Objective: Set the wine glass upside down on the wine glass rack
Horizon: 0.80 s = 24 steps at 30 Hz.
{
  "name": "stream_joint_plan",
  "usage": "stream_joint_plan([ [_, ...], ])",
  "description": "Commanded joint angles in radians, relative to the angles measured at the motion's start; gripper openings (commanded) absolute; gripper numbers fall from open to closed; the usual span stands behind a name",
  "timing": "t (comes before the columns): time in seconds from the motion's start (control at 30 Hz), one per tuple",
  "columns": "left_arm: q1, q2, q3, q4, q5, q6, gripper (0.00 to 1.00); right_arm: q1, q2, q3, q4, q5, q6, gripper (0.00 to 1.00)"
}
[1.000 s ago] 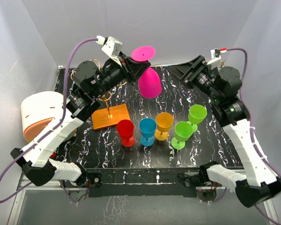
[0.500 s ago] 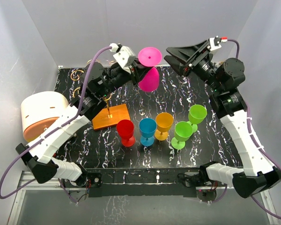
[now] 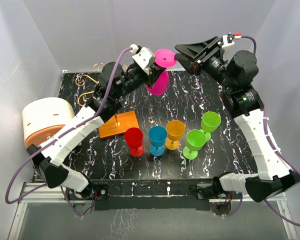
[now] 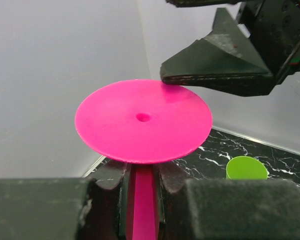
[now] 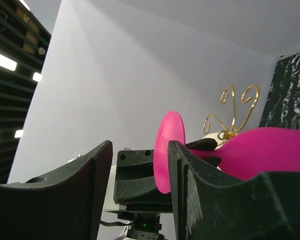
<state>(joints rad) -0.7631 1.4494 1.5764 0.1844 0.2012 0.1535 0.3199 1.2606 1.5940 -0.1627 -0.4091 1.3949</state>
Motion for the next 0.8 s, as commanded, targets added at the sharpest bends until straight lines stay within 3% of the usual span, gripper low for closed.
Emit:
stream_joint_plan([
  [0.0, 0.003, -0.007, 0.038, 0.063, -0.037, 0.004, 0.0, 0.005, -0.067, 0.057, -0.105, 0.14, -0.135, 0.47],
  [0.2, 0.012, -0.012, 0.018, 0.091, -0.061, -0.006, 0.0, 0.005, -0.104, 0.032, -0.161, 0.23, -0.171, 0.46],
  [0.43, 0.015, -0.003, 0.022, 0.096, -0.024, -0.02, 0.0, 0.006, 0.022, 0.083, -0.045, -0.05, -0.137, 0.44],
  [0.6, 0.017, 0.002, 0.024, 0.106, -0.014, -0.035, 0.0, 0.01, 0.031, 0.064, -0.017, -0.064, -0.108, 0.41],
  [0.77, 0.019, 0.01, 0.022, 0.101, -0.006, -0.037, 0.0, 0.009, 0.039, 0.05, 0.018, -0.078, -0.08, 0.24],
])
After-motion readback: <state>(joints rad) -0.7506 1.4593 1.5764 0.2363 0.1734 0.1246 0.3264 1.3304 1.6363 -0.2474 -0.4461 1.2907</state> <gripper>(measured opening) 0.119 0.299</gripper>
